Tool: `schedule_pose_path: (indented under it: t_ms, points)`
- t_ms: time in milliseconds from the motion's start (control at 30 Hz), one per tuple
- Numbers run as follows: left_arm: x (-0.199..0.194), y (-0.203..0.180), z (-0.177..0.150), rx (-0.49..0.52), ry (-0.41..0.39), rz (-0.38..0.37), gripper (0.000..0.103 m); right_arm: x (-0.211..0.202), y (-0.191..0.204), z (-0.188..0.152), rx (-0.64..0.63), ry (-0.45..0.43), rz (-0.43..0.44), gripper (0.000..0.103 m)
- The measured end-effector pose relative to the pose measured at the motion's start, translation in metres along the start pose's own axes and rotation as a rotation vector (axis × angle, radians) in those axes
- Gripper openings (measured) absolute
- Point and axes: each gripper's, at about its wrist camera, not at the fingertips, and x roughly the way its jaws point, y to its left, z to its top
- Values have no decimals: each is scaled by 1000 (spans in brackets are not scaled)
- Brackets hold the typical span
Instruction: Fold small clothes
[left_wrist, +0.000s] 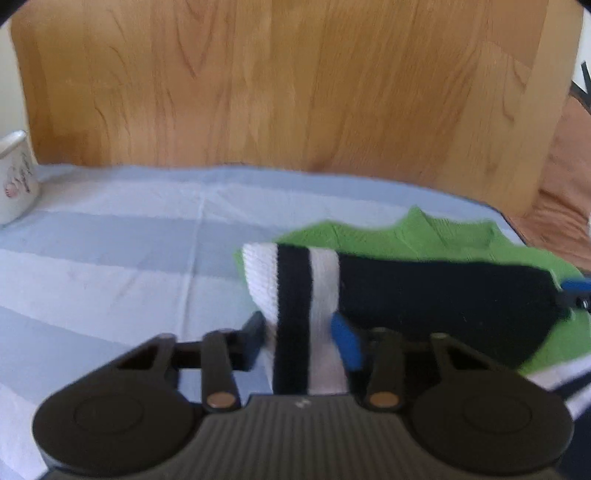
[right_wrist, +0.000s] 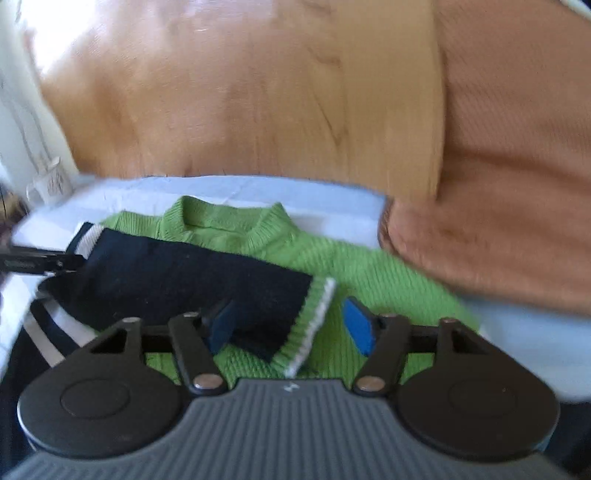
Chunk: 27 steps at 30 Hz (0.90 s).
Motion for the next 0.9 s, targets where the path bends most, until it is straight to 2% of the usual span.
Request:
schedule_pose_path:
  t_ms: [33,67,133,200,267,333,400,500,567,700,833,900]
  points:
    - [-1,-2,2,12,-20,10,17,1,1,-3,5,9,-8,16]
    - [-3,-8,1,32,-48,22,15,1,5,-5,-8,-12,-32,12]
    - [-4,-18,-2,80,-92,66,16,-4,10,-9,-22,-43,-56,10]
    - [1,-23,-10,114,-104,111,25,-5,10,-12,-33,-60,-111,9]
    - [2,-31,-20,171,-159,196,40,-6,10,-17,-19,-76,-130,12]
    - [-3,-36,-24,211,-168,230,43,-14,9,-19,24,-76,-135,23]
    - [-11,-30,-24,182,-164,215,47,-36,2,-22,102,-103,-142,26]
    - [-40,-12,-22,46,-213,172,47,-91,-20,-37,239,-245,-143,27]
    - [-56,-11,-14,12,-247,139,47,-130,-36,-54,356,-307,-185,30]
    - [-60,-44,-3,112,-245,58,50,-189,-54,-96,536,-353,-221,31]
    - [-33,-76,-3,167,-182,-44,51,-217,-50,-137,692,-373,-177,38]
    - [-15,-80,-13,179,-140,-61,50,-226,-45,-156,759,-390,-209,40]
